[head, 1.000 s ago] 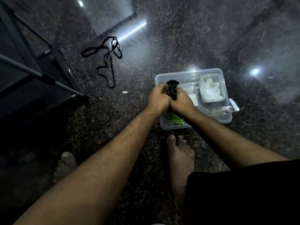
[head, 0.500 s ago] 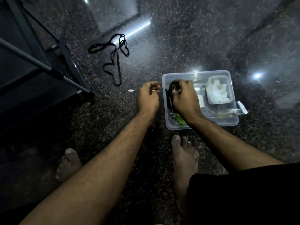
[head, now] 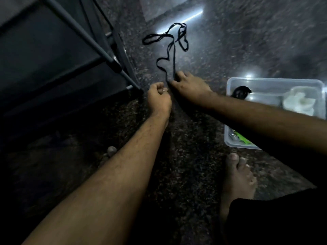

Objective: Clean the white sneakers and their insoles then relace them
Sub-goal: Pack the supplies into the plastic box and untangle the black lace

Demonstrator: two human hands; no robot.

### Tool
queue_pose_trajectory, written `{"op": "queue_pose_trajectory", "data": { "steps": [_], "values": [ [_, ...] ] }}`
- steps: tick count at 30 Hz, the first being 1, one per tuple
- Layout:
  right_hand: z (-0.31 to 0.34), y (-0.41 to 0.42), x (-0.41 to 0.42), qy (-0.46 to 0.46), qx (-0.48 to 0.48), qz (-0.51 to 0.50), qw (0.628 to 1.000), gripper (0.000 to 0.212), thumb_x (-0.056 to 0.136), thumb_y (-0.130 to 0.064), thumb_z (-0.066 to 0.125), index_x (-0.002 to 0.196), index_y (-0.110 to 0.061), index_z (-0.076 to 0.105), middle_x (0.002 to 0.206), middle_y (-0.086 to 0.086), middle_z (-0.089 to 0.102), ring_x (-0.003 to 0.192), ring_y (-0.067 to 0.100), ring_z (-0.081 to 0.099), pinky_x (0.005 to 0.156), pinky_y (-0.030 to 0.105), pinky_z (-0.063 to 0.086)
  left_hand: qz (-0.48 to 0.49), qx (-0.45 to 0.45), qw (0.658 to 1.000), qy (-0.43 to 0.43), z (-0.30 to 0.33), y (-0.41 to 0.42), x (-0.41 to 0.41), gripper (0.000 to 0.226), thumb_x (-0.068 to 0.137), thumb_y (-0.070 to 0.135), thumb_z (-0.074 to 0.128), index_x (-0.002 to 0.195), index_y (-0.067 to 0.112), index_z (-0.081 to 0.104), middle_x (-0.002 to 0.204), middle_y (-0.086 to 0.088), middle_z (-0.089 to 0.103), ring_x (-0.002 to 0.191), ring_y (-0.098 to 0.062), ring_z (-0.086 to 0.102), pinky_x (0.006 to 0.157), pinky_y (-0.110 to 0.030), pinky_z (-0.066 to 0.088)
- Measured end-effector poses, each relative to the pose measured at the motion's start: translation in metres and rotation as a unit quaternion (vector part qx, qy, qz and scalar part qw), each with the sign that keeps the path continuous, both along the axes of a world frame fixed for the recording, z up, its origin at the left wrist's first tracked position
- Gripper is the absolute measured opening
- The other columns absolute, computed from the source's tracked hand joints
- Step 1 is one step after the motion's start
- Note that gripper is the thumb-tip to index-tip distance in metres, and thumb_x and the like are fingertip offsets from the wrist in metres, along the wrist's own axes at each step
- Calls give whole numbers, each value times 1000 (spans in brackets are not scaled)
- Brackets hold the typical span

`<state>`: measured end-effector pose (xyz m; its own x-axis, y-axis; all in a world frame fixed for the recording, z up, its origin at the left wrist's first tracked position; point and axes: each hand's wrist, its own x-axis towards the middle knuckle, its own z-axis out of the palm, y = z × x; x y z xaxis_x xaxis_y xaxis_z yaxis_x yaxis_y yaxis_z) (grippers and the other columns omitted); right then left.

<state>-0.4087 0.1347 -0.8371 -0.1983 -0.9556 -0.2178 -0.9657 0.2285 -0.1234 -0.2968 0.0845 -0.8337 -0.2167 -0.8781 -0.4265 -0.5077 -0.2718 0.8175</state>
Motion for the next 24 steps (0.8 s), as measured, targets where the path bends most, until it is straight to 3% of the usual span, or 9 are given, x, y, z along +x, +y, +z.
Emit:
{"op": "queue_pose_trajectory", "data": {
  "steps": [3, 5, 7, 10, 13, 16, 19, 22, 24],
  "values": [
    [-4, -5, 1, 46, -16, 0, 999, 28, 97, -14, 46, 119, -2, 56, 121, 21, 49, 113, 39, 49, 74, 45, 46, -29, -17, 999, -40, -2, -6, 7, 24, 96, 2, 53, 118, 8, 60, 108, -10, 67, 98, -21, 64, 94, -33, 52],
    [-3, 0, -5, 39, -10, 1, 999, 25, 95, -17, 50, 113, -2, 59, 118, 20, 50, 112, 38, 46, 79, 45, 44, -70, -32, 996, -42, 0, 0, 9, 33, 93, -1, 56, 124, 8, 59, 114, -9, 65, 101, -19, 62, 94, -30, 50],
    [4, 8, -9, -4, -2, -11, 1000, 26, 94, -23, 55, 111, -4, 59, 118, 18, 51, 112, 36, 45, 83, 43, 41, -124, -76, 988, -43, 4, 7, 9, 49, 85, -5, 59, 131, 12, 56, 124, -9, 59, 113, -22, 59, 99, -33, 49],
    [31, 16, -9, -155, -70, -89, 981, 22, 94, -23, 59, 110, -8, 59, 113, 15, 61, 104, 32, 54, 76, 36, 38, -181, -124, 975, -42, 15, 13, 4, 62, 82, 0, 63, 140, 19, 51, 137, -9, 50, 125, -26, 50, 105, -38, 44],
    [71, 20, -6, -288, -141, -168, 932, 17, 98, -24, 55, 106, -9, 57, 99, 9, 69, 86, 24, 62, 66, 32, 42, -185, -133, 974, -17, 42, 18, -6, 40, 82, 13, 61, 122, 16, 62, 119, -12, 63, 113, -32, 58, 95, -46, 50],
    [125, 25, -3, -332, -160, -182, 912, 10, 92, -30, 57, 96, -21, 59, 89, 2, 71, 82, 21, 68, 75, 42, 56, -170, -122, 978, 24, 92, 22, -10, 23, 84, 20, 64, 106, 13, 66, 101, -9, 72, 97, -29, 66, 82, -46, 56],
    [187, 28, -3, -356, -172, -189, 899, 7, 94, -29, 60, 91, -24, 61, 85, 2, 73, 77, 18, 70, 69, 41, 59, -202, -129, 971, 20, 148, 16, -11, 30, 77, 34, 70, 100, 14, 69, 96, -7, 74, 88, -21, 67, 74, -38, 56],
    [252, 35, 4, -350, -159, -186, 904, 15, 97, -29, 60, 97, -14, 62, 72, 1, 67, 52, 10, 59, 43, 24, 45, -276, -121, 953, 21, 220, 8, 2, 25, 70, 42, 74, 79, 19, 69, 83, -7, 74, 79, -21, 70, 69, -37, 57],
    [291, 40, 8, -309, -138, -178, 924, 21, 98, -34, 60, 99, -13, 65, 67, -4, 63, 45, 5, 51, 40, 19, 37, -340, -146, 928, -35, 273, 2, 14, 26, 78, 36, 79, 72, 15, 67, 73, -7, 69, 69, -19, 63, 62, -29, 49]
  ]
}}
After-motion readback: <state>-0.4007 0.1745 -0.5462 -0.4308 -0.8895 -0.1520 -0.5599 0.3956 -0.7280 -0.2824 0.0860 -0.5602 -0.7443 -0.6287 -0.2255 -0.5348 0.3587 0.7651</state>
